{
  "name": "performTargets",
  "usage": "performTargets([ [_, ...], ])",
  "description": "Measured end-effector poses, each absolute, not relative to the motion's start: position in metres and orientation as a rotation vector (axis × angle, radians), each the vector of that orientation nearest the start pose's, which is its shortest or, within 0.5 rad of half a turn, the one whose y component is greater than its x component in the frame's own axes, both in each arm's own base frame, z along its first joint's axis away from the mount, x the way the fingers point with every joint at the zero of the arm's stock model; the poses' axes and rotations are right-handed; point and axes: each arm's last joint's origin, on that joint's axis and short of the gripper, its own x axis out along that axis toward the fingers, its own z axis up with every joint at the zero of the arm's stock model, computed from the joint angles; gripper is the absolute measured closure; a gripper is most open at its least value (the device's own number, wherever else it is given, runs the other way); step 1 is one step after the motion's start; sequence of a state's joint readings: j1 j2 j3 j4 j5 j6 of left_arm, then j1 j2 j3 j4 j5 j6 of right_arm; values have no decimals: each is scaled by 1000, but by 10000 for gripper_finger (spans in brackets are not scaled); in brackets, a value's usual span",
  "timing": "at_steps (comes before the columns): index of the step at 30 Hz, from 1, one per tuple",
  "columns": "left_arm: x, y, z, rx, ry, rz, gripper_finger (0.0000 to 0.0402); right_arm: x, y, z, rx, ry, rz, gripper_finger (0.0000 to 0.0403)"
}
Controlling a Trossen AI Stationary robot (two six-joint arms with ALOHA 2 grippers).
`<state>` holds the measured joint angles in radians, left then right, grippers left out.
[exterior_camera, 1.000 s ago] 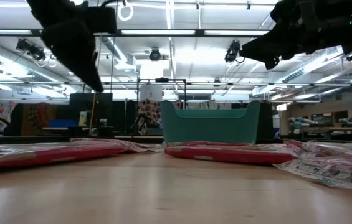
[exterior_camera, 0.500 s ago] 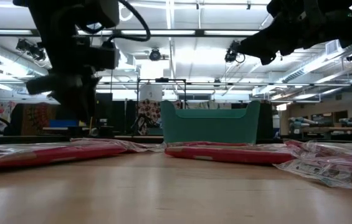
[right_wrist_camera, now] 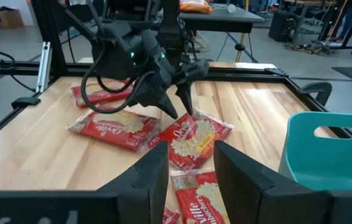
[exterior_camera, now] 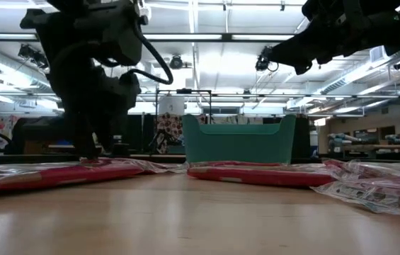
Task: Sort popcorn bags into baskets
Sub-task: Put the red popcorn bag into the blue bin
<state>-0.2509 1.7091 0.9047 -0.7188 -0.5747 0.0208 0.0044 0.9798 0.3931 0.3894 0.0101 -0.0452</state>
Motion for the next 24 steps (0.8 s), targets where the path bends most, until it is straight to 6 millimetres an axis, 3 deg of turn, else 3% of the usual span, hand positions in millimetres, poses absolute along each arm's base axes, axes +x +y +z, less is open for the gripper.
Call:
performTargets([
  [11, 274, -53, 126, 659, 1424, 225, 240, 205, 1, 219, -46, 186, -1, 270],
  [15, 275, -53, 120, 675, 1441, 219, 282, 205, 1, 219, -46, 184, -1, 270],
  [21, 275, -52, 121, 634, 1428, 263, 380, 205, 1, 219, -46, 184, -1, 270],
  [24, 273, -50, 129, 524, 1426, 253, 383, 205, 1, 219, -46, 185, -1, 270],
])
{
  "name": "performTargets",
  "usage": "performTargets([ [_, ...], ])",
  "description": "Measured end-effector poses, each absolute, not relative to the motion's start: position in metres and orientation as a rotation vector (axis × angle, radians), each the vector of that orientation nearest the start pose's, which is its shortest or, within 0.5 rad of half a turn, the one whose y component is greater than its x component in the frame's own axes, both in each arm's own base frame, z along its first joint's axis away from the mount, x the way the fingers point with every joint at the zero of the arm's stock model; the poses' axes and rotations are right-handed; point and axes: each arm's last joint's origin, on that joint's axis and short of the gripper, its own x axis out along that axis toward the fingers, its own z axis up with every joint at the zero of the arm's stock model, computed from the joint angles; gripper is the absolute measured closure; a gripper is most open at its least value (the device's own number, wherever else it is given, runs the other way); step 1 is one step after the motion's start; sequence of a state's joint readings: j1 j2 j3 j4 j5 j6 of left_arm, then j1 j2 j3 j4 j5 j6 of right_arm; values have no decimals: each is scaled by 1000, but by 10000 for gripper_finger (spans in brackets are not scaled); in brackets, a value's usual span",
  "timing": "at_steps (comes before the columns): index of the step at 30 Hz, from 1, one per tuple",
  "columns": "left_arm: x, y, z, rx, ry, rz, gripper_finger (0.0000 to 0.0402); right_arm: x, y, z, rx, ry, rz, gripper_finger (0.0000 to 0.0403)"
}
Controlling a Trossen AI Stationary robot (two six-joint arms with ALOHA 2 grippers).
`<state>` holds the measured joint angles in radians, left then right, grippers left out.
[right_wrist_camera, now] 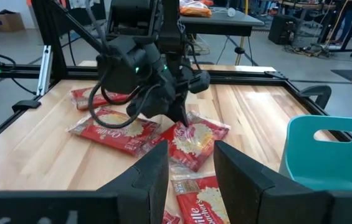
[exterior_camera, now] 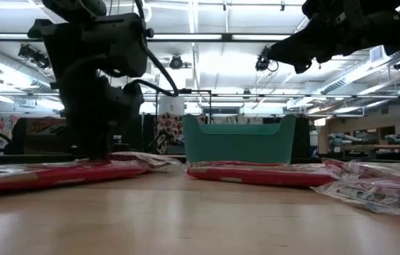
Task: Sort popcorn bags into baskets
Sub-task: Put the red popcorn bag into the blue bin
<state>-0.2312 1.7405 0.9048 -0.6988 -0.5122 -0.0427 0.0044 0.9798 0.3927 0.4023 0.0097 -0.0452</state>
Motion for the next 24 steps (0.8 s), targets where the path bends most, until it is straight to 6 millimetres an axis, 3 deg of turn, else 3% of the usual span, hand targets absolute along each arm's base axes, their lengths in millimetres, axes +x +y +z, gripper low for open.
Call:
performTargets([
  [3, 269, -48, 147, 445, 1419, 241, 383, 205, 1, 218, -48, 192, -1, 270],
  [7, 274, -49, 191, 356, 1337, 260, 383, 205, 1, 218, -49, 195, -1, 270],
  [11, 291, -44, 240, 231, 1144, 290, 383, 205, 0, 219, -57, 190, -9, 270],
  [15, 313, -30, 275, 164, 908, 410, 383, 205, -1, 219, -61, 183, -39, 270],
  [19, 332, -8, 289, 152, 710, 498, 383, 205, -1, 220, -62, 176, -50, 270],
  [24, 352, 27, 285, 175, 623, 570, 383, 204, -1, 221, -73, 171, -49, 270],
])
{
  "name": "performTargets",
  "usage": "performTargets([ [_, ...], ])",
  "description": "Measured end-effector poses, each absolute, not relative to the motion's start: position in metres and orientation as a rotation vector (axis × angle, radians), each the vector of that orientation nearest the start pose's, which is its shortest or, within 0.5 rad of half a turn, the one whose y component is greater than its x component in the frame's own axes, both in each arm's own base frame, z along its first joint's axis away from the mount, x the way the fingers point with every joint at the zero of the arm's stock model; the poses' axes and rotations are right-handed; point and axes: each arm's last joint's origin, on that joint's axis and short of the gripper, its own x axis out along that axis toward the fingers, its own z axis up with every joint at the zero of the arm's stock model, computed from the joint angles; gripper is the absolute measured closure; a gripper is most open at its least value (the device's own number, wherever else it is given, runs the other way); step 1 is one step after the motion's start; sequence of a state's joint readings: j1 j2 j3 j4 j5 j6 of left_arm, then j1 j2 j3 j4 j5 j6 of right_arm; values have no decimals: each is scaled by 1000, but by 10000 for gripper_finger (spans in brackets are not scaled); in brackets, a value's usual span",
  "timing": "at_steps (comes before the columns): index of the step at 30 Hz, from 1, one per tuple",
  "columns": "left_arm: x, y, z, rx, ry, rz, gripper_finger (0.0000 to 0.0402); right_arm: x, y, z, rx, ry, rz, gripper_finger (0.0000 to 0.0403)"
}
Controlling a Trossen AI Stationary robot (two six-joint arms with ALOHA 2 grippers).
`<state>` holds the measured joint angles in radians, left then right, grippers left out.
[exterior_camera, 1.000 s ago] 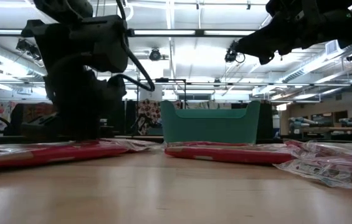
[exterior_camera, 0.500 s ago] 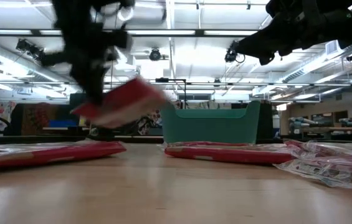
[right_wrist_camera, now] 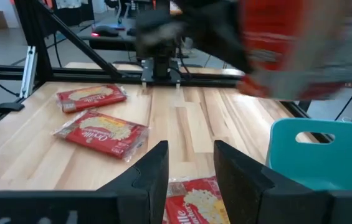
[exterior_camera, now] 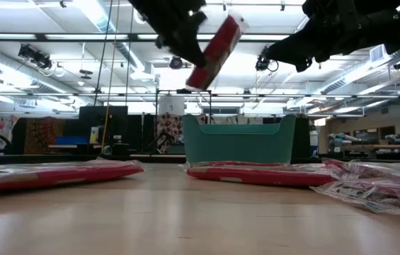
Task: Sort popcorn bags into baskets
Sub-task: Put the red popcorn bag into the blue bin
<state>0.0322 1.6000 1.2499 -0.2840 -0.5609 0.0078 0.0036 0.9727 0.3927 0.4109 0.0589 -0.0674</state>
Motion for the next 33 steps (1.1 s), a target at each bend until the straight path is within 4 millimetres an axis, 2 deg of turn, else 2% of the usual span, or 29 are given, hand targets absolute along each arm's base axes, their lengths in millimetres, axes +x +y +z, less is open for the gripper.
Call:
performTargets([
  [3, 366, 47, 274, 204, 593, 605, 383, 204, -1, 222, -86, 172, -49, 270],
  [7, 388, 71, 247, 190, 561, 615, 383, 202, -1, 224, -88, 166, -49, 270],
  [10, 402, 86, 226, 188, 573, 634, 383, 199, -1, 225, -101, 166, -53, 270],
  [16, 428, 108, 204, 231, 619, 682, 383, 196, -2, 227, -119, 166, -86, 270],
  [23, 432, 116, 177, 249, 756, 690, 383, 196, -3, 225, -137, 188, -96, 270],
  [33, 426, 114, 170, 276, 845, 704, 365, 196, -3, 226, -143, 185, -96, 270],
])
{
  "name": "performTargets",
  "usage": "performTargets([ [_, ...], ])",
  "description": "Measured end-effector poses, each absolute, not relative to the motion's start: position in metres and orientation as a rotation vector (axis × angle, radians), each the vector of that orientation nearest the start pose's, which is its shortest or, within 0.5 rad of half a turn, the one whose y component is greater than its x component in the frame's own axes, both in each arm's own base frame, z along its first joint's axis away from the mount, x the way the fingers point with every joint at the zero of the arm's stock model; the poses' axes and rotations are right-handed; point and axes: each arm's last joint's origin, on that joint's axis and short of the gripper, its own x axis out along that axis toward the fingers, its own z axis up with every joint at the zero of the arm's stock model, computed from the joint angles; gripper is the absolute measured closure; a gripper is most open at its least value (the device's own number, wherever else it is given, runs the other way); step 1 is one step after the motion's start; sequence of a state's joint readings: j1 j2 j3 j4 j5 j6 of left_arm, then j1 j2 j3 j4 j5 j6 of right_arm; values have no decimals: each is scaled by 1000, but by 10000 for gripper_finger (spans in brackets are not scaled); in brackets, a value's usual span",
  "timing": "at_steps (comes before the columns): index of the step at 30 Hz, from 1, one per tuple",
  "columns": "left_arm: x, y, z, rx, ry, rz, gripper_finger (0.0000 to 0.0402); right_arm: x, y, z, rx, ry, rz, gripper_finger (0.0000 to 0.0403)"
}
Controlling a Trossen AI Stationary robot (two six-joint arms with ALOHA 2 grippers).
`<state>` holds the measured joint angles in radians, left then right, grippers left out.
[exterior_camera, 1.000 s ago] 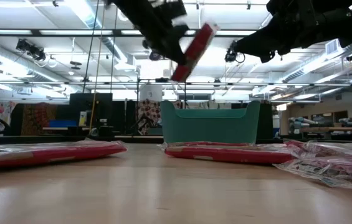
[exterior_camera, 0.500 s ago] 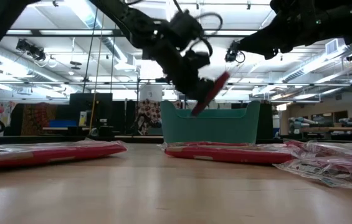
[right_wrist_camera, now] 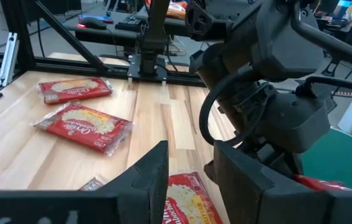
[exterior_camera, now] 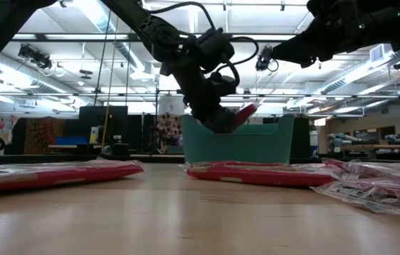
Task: Sort popcorn bags into baskets
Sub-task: Put the red popcorn bag into the blue bin
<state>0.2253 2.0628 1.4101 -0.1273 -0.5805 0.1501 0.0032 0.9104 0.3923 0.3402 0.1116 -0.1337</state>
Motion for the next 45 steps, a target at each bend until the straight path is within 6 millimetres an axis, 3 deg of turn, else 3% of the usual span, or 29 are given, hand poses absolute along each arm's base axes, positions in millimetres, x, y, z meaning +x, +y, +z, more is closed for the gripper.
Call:
performTargets([
  [13, 427, 108, 169, 277, 860, 691, 357, 196, -3, 226, -143, 184, -96, 270],
  [20, 427, 102, 170, 303, 871, 665, 327, 196, -3, 226, -143, 184, -96, 270],
  [24, 422, 100, 188, 324, 857, 662, 318, 196, -3, 226, -143, 184, -96, 270],
  [29, 415, 94, 224, 296, 767, 617, 317, 196, -3, 226, -143, 184, -96, 270],
  [34, 408, 73, 253, 213, 694, 323, 317, 196, -3, 226, -143, 185, -95, 270],
  [38, 399, 49, 251, 97, 782, 110, 317, 196, -3, 225, -142, 192, -95, 270],
  [45, 382, -4, 235, -175, 1043, -18, 317, 195, -3, 225, -141, 197, -95, 270],
])
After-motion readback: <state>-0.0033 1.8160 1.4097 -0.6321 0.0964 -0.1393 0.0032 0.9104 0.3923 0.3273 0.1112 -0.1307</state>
